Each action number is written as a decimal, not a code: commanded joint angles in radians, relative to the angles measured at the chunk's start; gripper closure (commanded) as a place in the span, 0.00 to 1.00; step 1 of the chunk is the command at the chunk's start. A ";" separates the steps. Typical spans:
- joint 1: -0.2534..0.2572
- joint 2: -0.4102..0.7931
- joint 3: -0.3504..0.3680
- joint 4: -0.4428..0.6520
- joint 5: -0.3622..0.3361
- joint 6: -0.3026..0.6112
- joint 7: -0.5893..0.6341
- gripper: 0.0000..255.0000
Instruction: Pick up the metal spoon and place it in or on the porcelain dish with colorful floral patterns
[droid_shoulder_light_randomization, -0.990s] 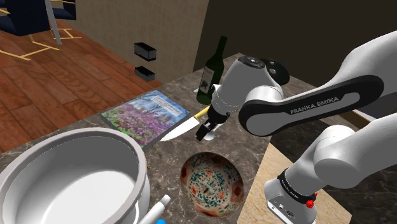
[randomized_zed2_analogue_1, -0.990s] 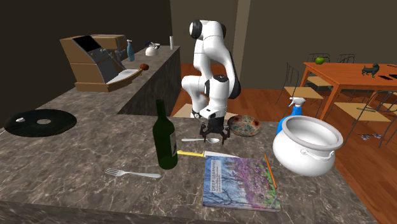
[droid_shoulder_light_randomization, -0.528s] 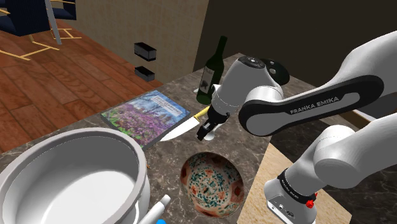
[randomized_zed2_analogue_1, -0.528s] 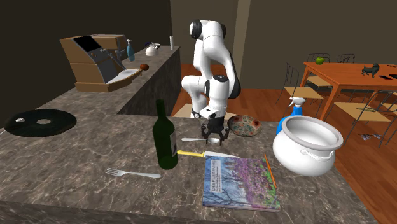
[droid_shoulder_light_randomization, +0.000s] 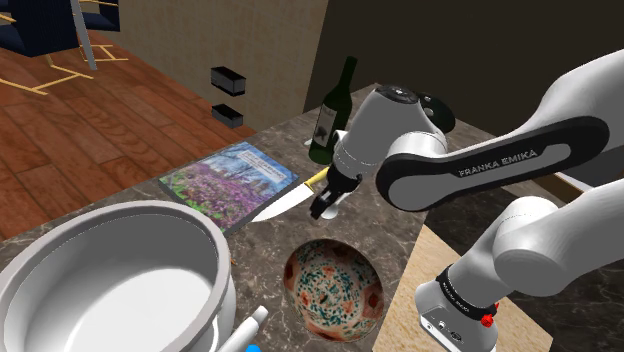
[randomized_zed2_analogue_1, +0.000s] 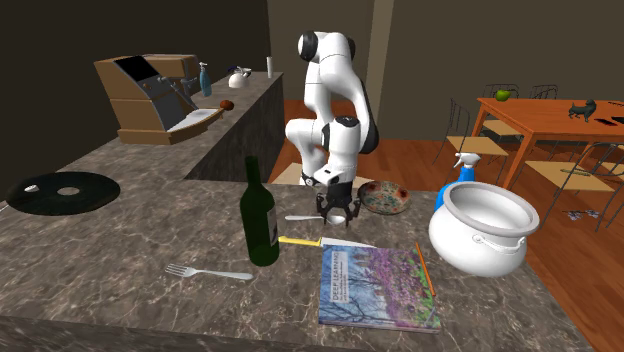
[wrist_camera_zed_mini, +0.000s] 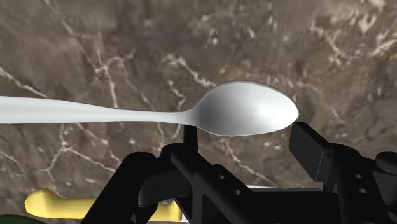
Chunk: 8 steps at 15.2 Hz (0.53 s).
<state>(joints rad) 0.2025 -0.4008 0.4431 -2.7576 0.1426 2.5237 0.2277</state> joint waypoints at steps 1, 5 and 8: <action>0.005 -0.023 -0.008 0.010 0.005 -0.033 -0.007 1.00; 0.013 -0.068 -0.024 0.036 0.012 -0.103 -0.018 1.00; 0.018 -0.098 -0.036 0.058 0.014 -0.154 -0.024 1.00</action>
<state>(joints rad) 0.2207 -0.4938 0.4106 -2.7081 0.1577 2.3834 0.2052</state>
